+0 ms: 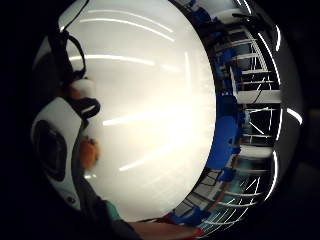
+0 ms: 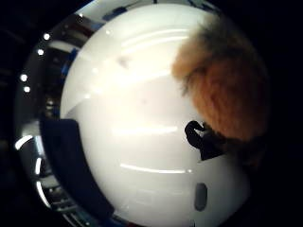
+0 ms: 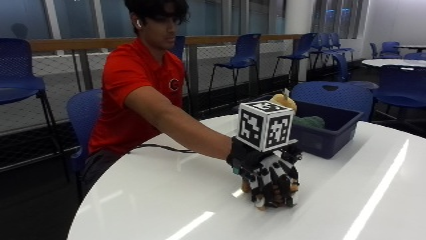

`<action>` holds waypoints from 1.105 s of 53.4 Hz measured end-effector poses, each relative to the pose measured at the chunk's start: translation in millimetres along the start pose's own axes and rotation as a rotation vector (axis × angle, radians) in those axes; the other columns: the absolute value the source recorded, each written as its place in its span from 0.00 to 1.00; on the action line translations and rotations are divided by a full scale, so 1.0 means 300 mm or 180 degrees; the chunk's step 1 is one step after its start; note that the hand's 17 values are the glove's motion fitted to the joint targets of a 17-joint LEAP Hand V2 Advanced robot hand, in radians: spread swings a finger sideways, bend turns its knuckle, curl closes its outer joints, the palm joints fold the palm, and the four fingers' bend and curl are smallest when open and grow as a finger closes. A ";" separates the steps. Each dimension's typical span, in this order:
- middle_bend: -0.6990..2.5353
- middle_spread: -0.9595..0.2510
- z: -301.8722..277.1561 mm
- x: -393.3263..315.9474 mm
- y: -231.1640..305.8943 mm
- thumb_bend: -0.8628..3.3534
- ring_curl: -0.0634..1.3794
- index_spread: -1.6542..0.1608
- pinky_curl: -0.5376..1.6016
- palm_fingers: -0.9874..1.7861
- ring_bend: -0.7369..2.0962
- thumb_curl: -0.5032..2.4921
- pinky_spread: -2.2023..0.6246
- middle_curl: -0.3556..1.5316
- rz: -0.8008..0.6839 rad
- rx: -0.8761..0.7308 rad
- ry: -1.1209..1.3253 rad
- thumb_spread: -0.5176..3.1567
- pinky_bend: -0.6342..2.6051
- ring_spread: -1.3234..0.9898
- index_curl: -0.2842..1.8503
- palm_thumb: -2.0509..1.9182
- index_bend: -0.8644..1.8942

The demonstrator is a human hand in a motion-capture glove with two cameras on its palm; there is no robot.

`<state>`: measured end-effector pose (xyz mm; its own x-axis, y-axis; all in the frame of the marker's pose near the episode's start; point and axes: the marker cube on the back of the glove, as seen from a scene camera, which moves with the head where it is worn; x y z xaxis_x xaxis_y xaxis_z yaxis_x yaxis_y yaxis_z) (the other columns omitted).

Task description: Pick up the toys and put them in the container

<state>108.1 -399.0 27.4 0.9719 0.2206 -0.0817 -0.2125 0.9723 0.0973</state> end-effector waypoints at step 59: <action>0.27 0.53 -0.729 -0.963 0.629 0.23 0.40 0.60 0.45 0.65 0.50 0.55 0.62 0.39 -0.1736 0.0627 -0.0561 0.35 0.51 0.34 0.67 0.68 0.38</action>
<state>-234.8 -262.5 -147.6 0.9411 -0.3381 -0.0076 0.3275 0.9052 0.2709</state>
